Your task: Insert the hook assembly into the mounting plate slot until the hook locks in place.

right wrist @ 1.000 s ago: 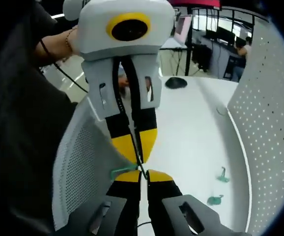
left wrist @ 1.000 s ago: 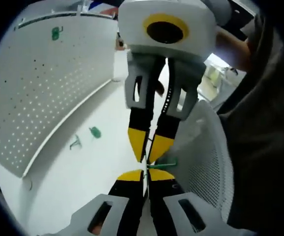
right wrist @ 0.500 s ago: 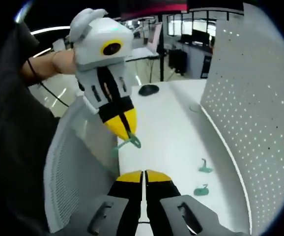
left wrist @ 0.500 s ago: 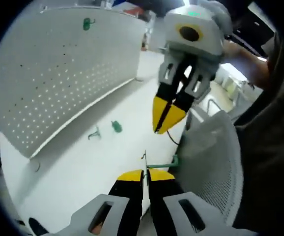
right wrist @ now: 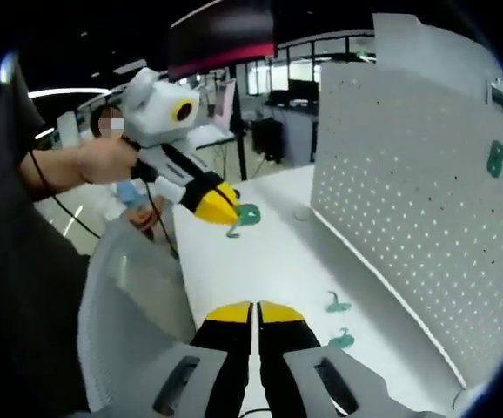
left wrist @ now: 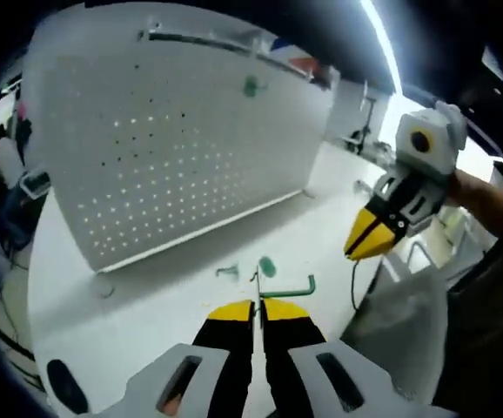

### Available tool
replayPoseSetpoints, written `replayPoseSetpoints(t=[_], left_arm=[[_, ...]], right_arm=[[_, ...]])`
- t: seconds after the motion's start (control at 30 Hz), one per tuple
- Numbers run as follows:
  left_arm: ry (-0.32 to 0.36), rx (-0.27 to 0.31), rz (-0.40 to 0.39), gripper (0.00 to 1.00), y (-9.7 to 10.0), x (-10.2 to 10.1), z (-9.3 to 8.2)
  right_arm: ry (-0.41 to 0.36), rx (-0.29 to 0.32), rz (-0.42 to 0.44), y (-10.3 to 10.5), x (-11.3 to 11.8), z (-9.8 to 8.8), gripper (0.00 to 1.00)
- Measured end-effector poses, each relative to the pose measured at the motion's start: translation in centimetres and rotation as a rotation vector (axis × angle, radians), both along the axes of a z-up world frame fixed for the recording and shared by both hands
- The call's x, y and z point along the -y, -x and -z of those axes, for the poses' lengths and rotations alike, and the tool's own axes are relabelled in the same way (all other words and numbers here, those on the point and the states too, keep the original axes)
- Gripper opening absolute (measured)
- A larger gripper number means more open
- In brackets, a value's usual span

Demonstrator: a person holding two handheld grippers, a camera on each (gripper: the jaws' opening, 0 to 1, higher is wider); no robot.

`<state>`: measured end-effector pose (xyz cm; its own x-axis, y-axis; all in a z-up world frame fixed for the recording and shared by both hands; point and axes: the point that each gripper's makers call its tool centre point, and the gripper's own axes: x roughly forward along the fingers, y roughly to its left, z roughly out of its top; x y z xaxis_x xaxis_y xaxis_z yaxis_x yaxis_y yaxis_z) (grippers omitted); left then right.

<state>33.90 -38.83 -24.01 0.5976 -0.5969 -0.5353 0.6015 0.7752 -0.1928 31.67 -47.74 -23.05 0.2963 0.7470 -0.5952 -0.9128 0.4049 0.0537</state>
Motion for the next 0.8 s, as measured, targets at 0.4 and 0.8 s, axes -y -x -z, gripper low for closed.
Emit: replayPoseSetpoints(t=[0.4,0.8], left_arm=[[0.166,0.164,-0.119,0.02,-2.3,-0.3,-5.2],[0.247,0.241,-0.155,0.02,-2.1,0.3,-7.5]], right_arm=[[-0.253,-0.073,0.121,-1.2,-2.7,-4.2,0.06],[-0.429,-0.077,0.178,-1.8,-5.2,-7.3,0.07]])
